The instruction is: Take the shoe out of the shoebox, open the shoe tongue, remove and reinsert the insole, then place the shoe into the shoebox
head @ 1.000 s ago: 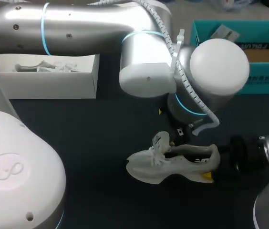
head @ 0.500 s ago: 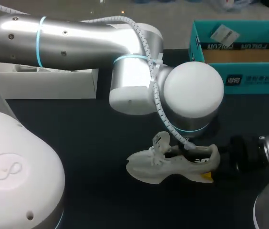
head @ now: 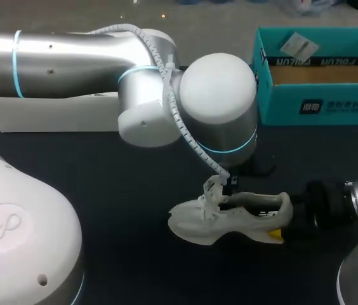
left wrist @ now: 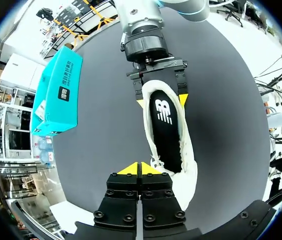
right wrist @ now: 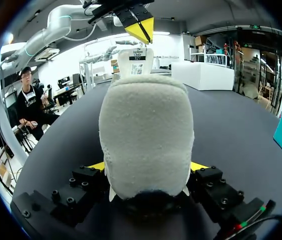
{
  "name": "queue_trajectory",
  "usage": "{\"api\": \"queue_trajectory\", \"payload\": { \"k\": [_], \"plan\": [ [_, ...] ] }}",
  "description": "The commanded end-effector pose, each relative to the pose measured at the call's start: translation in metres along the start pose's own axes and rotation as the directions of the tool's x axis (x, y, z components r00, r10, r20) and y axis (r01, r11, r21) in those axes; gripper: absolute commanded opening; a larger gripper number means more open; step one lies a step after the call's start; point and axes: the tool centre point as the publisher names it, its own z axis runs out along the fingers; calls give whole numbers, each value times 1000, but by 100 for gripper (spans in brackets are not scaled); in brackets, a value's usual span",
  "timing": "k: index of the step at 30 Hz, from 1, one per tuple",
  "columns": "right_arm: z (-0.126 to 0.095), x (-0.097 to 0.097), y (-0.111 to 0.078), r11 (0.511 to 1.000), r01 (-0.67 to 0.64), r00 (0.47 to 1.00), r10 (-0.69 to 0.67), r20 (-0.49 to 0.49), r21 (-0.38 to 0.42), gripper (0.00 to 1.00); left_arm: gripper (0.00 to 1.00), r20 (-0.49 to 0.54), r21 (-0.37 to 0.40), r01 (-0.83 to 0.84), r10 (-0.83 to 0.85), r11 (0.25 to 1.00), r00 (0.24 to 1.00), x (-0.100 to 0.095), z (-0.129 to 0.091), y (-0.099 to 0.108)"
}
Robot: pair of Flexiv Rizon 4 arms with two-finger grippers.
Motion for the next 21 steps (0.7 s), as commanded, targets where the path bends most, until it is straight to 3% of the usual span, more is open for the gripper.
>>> {"api": "queue_trajectory", "payload": {
  "k": [1,9,17,21],
  "plan": [
    [1,1,0,1000,0,1000,0,3,2,0,0,6,-24,1,-1,1000,1000,2,-2,-4],
    [1,1,0,1000,0,1000,0,3,2,0,0,6,-24,1,-1,1000,1000,2,-2,-4],
    [1,1,0,1000,0,1000,0,3,2,0,0,-395,-4,-9,6,1000,918,14,-4,-27],
    [1,1,0,1000,0,1000,0,3,2,0,0,-395,-4,-9,6,1000,918,14,-4,-27]
  ]
}}
